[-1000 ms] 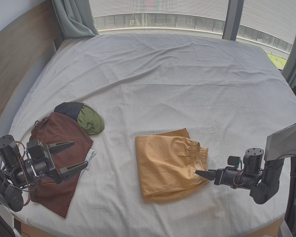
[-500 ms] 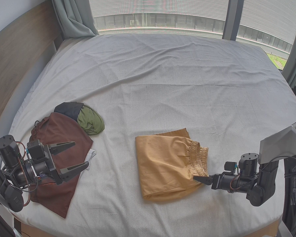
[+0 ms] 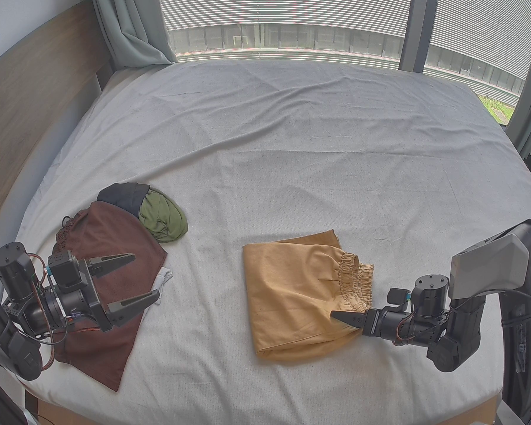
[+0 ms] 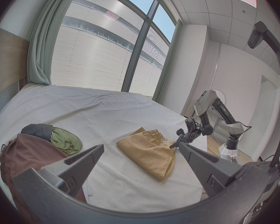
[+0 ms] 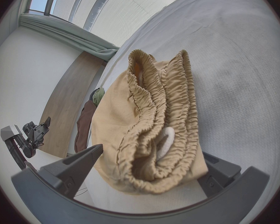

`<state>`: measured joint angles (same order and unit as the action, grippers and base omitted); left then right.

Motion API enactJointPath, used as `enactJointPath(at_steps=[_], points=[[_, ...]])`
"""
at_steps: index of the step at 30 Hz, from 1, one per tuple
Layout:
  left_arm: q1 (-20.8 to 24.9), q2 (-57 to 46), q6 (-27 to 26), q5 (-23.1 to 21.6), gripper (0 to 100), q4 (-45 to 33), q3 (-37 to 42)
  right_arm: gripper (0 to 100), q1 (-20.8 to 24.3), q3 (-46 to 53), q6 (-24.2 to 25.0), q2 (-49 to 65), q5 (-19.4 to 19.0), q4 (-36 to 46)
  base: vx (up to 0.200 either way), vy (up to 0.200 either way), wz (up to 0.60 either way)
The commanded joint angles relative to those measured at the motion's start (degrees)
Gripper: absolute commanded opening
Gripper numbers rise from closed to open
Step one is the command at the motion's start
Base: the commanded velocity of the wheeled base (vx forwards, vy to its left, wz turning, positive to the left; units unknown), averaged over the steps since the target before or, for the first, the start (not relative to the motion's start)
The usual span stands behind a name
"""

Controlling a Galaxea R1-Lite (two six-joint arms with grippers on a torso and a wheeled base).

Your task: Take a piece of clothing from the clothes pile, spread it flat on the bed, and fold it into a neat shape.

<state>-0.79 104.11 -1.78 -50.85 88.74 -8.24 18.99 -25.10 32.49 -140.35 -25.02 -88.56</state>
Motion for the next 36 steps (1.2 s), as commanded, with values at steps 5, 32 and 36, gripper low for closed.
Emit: enactJointPath(at_steps=[5,32,36], points=[[0.0,0.04,-0.07,0.05,100,0.03,0.07,100,0.43,-0.48,0.03,-0.54,0.14,-0.12,0.0,0.0,0.0],[0.09,0.31,-0.94,0.05,100,0.03,0.51,0,0.69,-0.39,0.03,-0.63,0.14,-0.12,0.0,0.0,0.0],[0.09,0.31,-1.03,0.05,100,0.03,0.51,0,0.87,-0.39,0.03,-0.45,0.14,-0.2,0.0,0.0,0.0]])
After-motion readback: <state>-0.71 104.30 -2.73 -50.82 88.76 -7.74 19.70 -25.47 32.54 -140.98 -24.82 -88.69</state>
